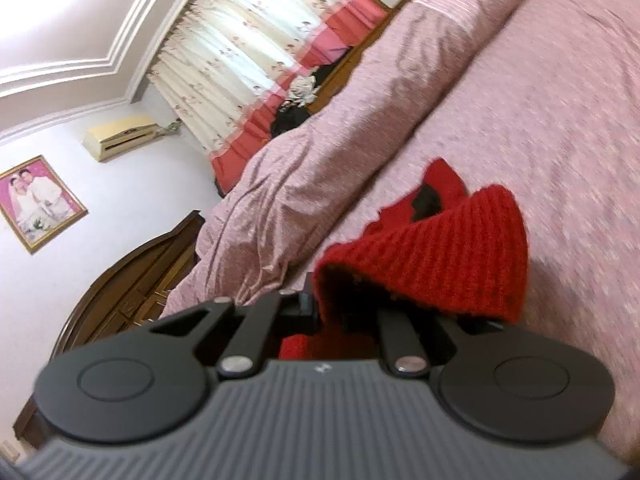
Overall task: Fold small clothes
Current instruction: 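Grasp the hem with both grippers and fold it up toward the collar, then lay the folded hem down and open both grippers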
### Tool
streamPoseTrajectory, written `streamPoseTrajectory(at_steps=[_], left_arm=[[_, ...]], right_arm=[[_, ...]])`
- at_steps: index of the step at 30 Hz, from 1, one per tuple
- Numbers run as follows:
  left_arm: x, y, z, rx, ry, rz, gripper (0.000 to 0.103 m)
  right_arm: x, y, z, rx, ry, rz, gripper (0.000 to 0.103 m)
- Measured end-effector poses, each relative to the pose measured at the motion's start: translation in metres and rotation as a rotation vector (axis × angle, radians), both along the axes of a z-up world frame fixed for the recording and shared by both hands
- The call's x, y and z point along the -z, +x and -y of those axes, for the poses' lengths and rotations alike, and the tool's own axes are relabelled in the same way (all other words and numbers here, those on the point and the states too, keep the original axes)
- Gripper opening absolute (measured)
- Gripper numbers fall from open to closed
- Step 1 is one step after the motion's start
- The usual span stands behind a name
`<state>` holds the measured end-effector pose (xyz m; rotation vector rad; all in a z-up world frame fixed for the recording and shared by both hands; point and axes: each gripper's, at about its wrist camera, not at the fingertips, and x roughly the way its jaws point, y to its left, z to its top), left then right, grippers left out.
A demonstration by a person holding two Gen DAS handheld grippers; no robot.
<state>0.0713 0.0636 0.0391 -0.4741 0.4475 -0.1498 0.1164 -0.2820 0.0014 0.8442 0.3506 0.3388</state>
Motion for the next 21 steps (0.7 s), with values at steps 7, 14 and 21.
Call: streamPoseTrajectory(at_steps=[7,14,21], left_arm=[[-0.03,0.061,0.001,-0.015,0.023,0.056,0.017],[-0.034,0.152,-0.003,-0.042,0.024,0.021,0.017],[0.016,0.255,-0.006,-0.039,0.067,-0.133,0.017]], right_arm=[[-0.024,0.054,-0.002,0.003,-0.026,0.062,0.013],[-0.033,0.128,-0.01,0.006,-0.091,0.074,0.012],[-0.001,0.208,-0.027,0.005,-0.216,-0.023,0.015]])
